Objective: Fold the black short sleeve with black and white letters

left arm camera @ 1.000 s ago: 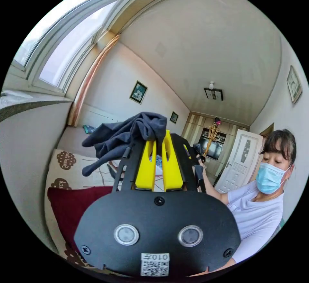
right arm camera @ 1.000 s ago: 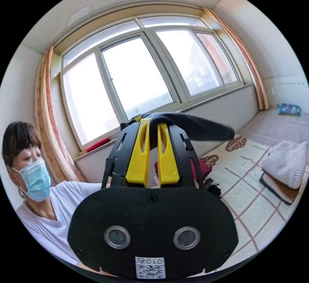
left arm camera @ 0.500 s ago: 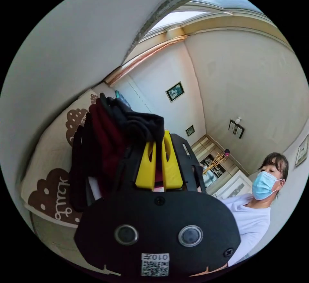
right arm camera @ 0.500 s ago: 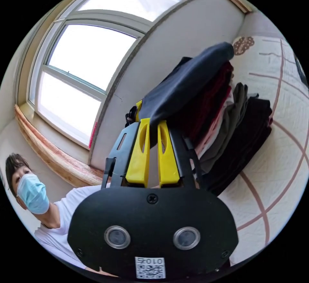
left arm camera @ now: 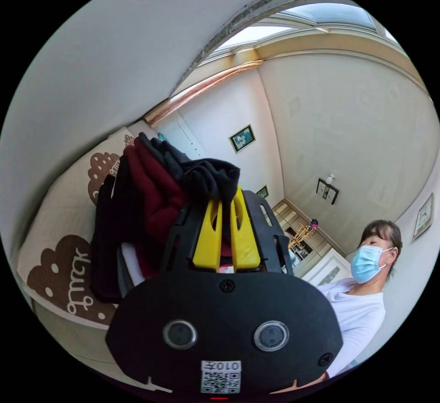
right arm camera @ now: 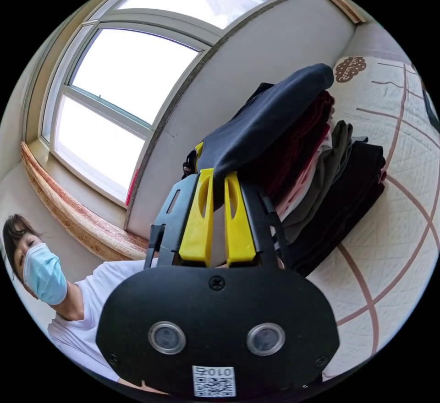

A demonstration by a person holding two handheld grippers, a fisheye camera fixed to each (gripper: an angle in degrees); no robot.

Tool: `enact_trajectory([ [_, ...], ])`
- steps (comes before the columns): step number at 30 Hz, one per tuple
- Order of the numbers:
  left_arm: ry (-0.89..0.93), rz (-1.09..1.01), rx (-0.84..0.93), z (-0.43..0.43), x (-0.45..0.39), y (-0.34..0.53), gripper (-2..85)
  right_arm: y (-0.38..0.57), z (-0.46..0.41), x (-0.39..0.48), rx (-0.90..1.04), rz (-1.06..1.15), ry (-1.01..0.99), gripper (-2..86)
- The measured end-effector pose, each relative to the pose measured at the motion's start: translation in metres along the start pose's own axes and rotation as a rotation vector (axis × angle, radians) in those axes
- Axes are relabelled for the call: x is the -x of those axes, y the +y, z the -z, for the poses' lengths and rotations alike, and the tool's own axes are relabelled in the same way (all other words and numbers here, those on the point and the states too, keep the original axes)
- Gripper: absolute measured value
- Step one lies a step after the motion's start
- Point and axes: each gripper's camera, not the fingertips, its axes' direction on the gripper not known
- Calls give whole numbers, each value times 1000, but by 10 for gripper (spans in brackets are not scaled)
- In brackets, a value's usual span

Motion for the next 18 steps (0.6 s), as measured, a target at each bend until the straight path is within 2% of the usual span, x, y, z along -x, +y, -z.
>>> enact_trajectory([
  [11, -52, -82, 19, -10, -11, -39, 52, -29, 20, 27, -25, 50, 19, 52],
  [18, -22, -17, 12, 0, 19, -23, 50, -20, 8, 30, 5, 29, 40, 52],
])
